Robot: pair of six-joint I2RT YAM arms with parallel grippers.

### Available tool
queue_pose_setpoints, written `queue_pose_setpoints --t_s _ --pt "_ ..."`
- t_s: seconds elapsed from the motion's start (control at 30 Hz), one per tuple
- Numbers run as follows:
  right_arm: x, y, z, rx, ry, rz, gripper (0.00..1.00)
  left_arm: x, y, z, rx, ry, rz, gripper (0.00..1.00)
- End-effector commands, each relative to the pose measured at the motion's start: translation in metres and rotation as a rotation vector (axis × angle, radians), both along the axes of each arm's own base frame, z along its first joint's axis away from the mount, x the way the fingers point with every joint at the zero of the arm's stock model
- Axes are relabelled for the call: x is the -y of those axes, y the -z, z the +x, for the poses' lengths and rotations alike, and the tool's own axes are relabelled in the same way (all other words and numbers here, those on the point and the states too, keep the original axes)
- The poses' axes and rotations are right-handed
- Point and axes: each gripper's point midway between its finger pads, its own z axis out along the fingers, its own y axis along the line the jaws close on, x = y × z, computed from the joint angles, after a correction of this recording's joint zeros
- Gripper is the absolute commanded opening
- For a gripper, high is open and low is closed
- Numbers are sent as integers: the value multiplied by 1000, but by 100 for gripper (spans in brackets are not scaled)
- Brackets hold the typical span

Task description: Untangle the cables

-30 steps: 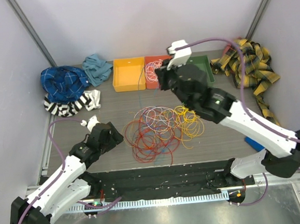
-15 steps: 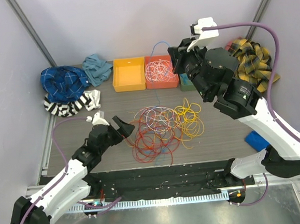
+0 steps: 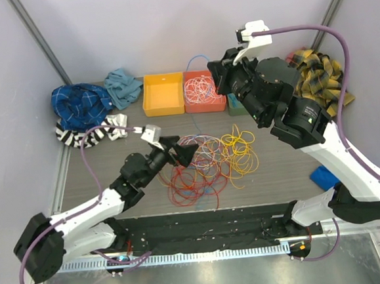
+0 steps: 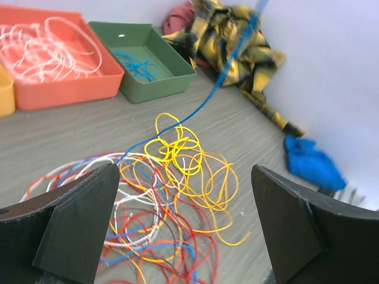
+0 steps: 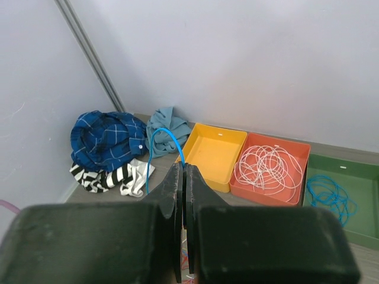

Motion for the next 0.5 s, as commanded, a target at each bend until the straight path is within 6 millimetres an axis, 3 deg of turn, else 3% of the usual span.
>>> queue_pose_setpoints --t_s 0.0,0.23,0.33,0.43,0.47 --pt "1 -15 -6 16 -29 43 1 15 -31 10 256 13 58 100" --pt "2 -11 -8 11 -36 44 1 34 16 39 232 -8 184 99" --pt "3 -12 -10 13 -42 44 1 43 15 53 253 -26 193 99" --pt "8 -14 -13 19 -40 48 1 58 26 66 258 -19 198 98" --pt "10 -15 -14 22 -37 48 1 62 38 70 242 -20 214 98"
